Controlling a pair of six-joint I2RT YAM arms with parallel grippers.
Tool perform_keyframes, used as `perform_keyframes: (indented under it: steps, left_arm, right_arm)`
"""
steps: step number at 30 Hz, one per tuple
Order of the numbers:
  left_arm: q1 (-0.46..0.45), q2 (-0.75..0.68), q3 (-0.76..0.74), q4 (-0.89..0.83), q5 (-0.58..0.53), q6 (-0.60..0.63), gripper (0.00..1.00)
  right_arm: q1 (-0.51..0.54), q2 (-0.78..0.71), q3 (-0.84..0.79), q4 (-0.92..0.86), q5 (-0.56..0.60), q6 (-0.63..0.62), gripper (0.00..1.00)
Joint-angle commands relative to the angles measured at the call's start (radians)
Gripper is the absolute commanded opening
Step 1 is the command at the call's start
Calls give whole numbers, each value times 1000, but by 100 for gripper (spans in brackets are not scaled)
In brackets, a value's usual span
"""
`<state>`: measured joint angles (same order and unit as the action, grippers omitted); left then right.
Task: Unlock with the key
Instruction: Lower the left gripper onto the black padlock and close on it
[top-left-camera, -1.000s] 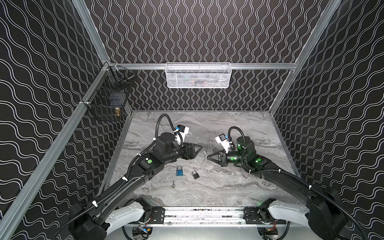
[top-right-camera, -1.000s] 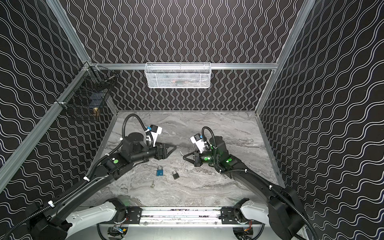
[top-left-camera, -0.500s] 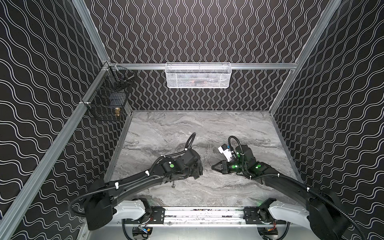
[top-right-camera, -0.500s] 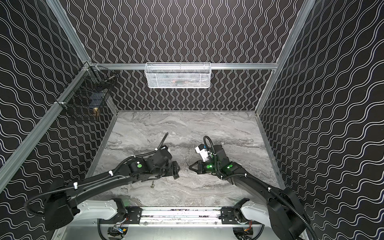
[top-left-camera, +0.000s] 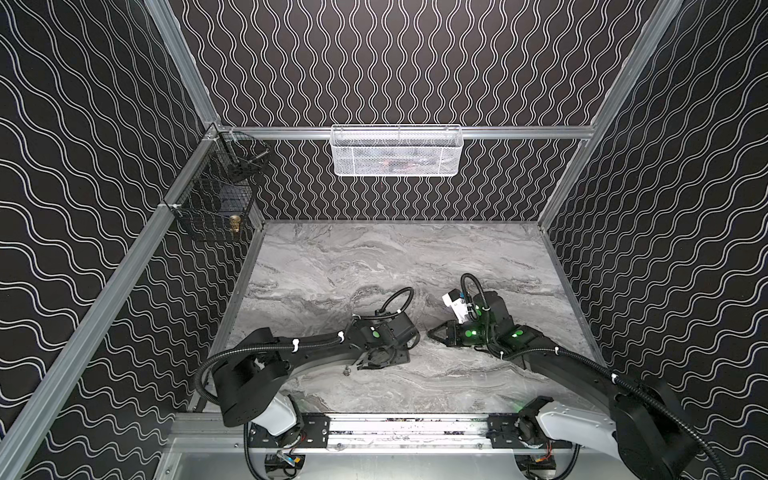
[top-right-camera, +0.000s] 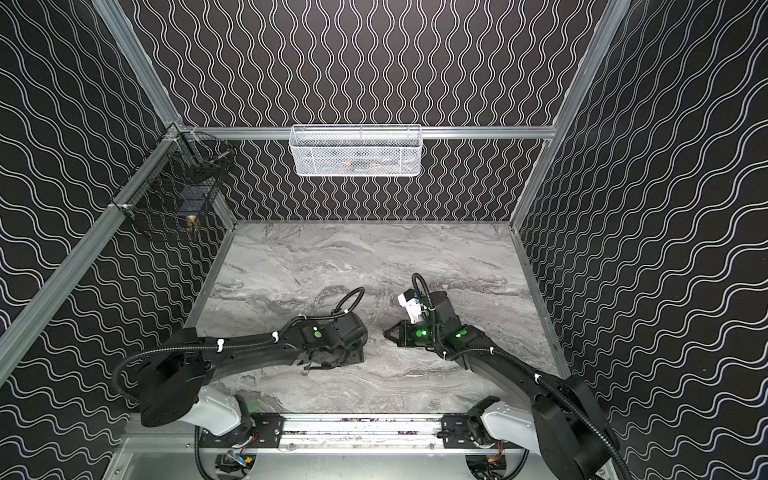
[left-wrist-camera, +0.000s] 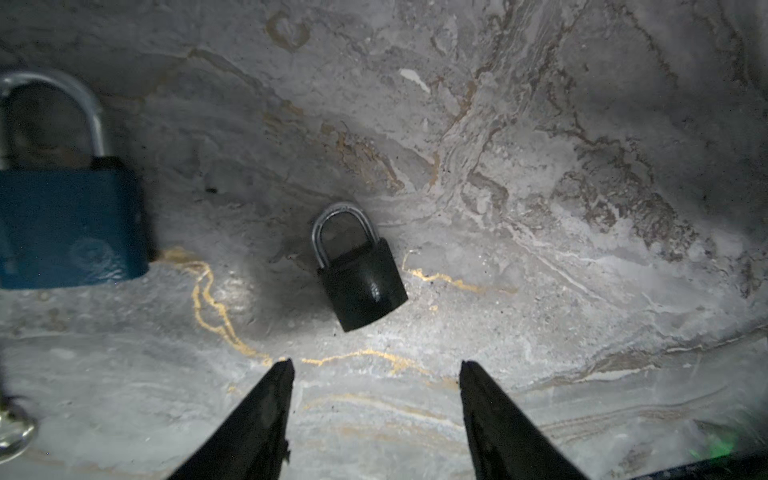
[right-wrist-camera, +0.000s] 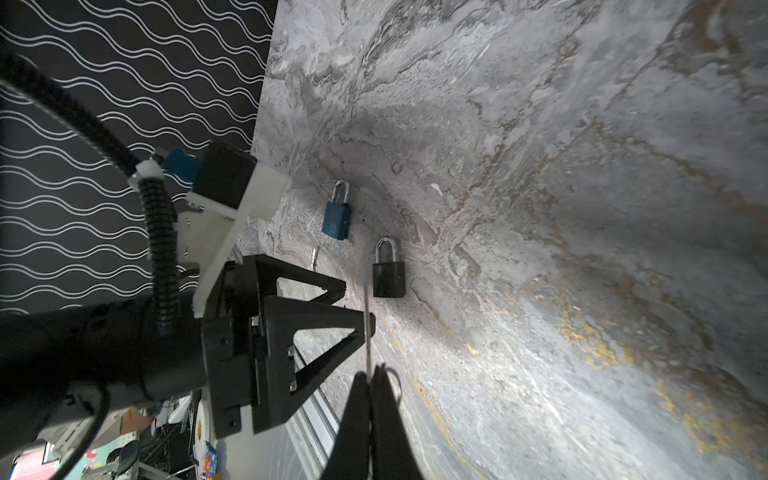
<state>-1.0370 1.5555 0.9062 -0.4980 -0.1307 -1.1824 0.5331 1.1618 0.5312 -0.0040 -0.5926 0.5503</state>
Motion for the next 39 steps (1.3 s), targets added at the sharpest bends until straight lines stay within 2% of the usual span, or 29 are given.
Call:
perform_keyframes:
  steps: [1,14,27,28,33,39]
  left_arm:
    - [-1,33,14,10,-22,-24,66]
    - [-1,148,103,-45,-56,22,64]
    - [-1,211,161,-105,-105,67,61]
    - [-1,209,160,-108,-104,66,60]
    - [-1,222,167,-140,-100,66,59]
    - [-1,227,155,-87,-64,36,59]
  right_arm:
    - [-18,-2,-5,4,-5,8,0]
    - [-79,-1,-16,13,-53,19,0]
    - [-90,-2,-39,36,-62,33,0]
    - [-118,-1,-40,38,-65,34,0]
    - [-122,19,-39,52,-79,42,0]
    - [-125,26,-37,58,-80,45,0]
